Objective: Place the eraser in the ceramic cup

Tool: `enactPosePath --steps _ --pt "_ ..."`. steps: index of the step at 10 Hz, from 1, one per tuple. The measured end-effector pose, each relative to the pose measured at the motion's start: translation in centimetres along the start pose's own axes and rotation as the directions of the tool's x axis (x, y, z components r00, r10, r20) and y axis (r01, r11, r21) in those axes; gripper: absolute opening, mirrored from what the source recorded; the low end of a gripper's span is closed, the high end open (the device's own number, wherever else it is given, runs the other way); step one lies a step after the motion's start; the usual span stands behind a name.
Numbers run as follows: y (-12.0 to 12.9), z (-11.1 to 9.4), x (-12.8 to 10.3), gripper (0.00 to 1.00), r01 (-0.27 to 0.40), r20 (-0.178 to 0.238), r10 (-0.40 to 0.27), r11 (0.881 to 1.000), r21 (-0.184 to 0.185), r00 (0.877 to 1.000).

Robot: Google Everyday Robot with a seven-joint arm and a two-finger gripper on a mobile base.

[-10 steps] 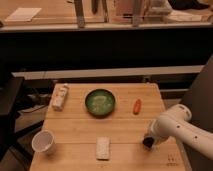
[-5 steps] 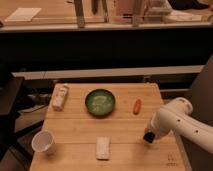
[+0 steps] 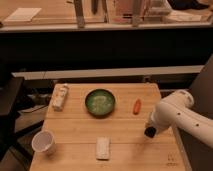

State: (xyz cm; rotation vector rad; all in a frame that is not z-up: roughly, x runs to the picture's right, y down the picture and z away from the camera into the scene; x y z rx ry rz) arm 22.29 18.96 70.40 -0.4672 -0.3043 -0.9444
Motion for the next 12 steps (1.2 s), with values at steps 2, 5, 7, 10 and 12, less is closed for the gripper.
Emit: enactPosePath --steps 2,5,7,10,12 --pt "0.2 -0.7 0.2 0.00 0.007 -0.005 -0.007 1.000 -0.005 1.000" --pt "0.6 -1.4 1.1 0.00 0.022 -0.009 -0.023 1.000 -0.007 1.000" --pt "-0.5 -1.6 0.6 0.00 0.032 -0.009 -0.032 0.999 -0.008 0.999" --pt "-0.2 -2.3 1.2 0.05 0.042 -0.014 -0.042 0.999 -0.014 0.999" --pt "-0.5 -2.9 1.3 0.01 0.048 -0.011 -0.048 0.999 -0.015 0.999"
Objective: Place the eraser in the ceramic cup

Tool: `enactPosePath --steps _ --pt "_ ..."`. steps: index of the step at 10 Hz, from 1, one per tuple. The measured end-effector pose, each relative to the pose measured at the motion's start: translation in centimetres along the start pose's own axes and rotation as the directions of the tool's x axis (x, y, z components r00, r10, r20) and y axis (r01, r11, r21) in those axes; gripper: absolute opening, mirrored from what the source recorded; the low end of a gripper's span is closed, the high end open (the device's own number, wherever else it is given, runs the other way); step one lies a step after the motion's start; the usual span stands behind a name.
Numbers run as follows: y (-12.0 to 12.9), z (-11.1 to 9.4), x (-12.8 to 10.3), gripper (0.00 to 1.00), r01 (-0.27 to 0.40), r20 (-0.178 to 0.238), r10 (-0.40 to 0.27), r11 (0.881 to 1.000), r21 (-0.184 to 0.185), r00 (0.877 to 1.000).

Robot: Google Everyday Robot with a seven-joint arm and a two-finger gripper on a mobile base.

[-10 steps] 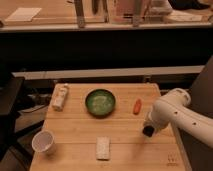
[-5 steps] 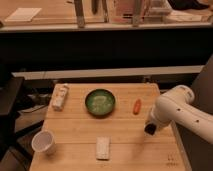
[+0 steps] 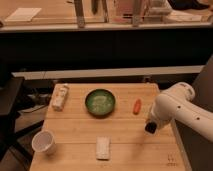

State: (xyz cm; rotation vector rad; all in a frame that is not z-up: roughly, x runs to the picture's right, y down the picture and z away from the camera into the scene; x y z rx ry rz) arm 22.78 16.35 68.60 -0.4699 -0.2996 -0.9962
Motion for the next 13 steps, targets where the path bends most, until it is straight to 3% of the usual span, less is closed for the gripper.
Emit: enactPosePath --steps 6,13 --pt "-0.5 -1.4 0.6 0.00 0.020 -0.005 -0.020 1.000 -0.004 1.000" --pt "-3.1 -3.3 0.8 0.00 0.051 -0.020 -0.051 0.999 -0.007 0.999"
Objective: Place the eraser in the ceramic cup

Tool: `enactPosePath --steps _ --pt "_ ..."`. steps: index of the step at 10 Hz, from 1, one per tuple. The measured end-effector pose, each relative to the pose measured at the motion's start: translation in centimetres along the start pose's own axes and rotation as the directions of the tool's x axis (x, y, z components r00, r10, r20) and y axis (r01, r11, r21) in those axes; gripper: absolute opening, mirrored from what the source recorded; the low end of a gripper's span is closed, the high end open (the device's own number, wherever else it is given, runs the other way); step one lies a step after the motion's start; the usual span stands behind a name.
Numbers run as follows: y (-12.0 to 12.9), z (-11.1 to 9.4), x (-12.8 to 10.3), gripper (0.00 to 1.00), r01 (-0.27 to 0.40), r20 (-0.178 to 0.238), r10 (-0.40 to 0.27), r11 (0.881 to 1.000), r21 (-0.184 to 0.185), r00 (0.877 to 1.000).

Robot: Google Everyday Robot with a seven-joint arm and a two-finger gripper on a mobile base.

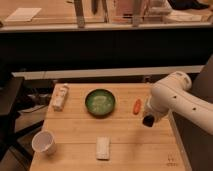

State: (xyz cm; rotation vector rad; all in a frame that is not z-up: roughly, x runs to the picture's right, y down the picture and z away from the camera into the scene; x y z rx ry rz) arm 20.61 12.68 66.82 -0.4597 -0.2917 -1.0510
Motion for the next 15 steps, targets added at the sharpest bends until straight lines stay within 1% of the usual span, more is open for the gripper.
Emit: enactPosePath --steps 2,4,9,11,14,15 --pt "-0.3 -0.3 0.0 0.00 0.004 -0.002 -0.004 1.000 -0.005 1.000" --pt "-1.6 -0.6 0.0 0.00 0.020 -0.008 -0.020 1.000 -0.004 1.000" --pt "-3.4 -1.1 0.0 0.00 0.042 -0.015 -0.042 0.999 -0.006 0.999" --pt "-5.1 -1.3 -0.2 0.00 0.065 -0.019 -0.065 0.998 -0.003 0.998" --pt "-5.5 -1.4 -0.2 0.00 0.081 -0.020 -0.081 0.997 -0.006 0.996" --pt "-6.4 -1.5 -0.6 0.00 0.096 -0.020 -0.096 0.995 -0.006 0.995"
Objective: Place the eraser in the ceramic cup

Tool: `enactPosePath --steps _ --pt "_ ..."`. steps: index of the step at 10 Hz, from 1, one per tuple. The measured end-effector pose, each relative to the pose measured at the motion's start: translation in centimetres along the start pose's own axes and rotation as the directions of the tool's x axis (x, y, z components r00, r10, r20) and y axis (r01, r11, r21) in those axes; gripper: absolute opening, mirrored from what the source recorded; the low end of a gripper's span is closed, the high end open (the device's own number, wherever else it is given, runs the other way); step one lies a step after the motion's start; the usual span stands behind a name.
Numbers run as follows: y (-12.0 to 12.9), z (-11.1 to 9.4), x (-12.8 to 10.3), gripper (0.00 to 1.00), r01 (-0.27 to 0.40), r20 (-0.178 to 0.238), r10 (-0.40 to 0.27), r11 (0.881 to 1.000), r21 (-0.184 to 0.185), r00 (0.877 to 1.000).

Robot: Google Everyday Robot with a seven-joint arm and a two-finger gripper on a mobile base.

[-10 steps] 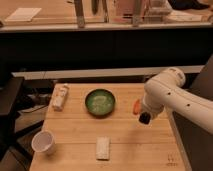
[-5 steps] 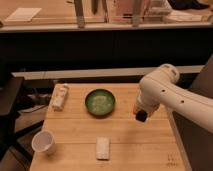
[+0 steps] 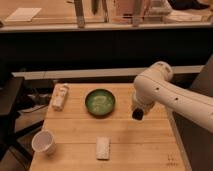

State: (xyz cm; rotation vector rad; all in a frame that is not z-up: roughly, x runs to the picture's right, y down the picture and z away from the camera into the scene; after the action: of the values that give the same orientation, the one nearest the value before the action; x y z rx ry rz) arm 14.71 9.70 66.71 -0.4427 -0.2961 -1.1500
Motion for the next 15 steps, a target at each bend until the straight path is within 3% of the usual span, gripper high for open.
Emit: enactPosePath --steps 2,7,11,15 --pt "-2.5 -0.2 -0.8 0.00 0.026 0.000 -0.026 1.000 0.002 1.000" --pt "-3.9 -0.8 -1.0 0.00 0.061 -0.002 -0.061 0.998 0.000 0.998" --pt "-8.8 -1.2 -2.6 0.00 0.110 -0.010 -0.110 0.994 -0.004 0.994" --pt "-9.1 -1.6 -2.3 0.00 0.146 -0.020 -0.146 0.989 -0.012 0.989"
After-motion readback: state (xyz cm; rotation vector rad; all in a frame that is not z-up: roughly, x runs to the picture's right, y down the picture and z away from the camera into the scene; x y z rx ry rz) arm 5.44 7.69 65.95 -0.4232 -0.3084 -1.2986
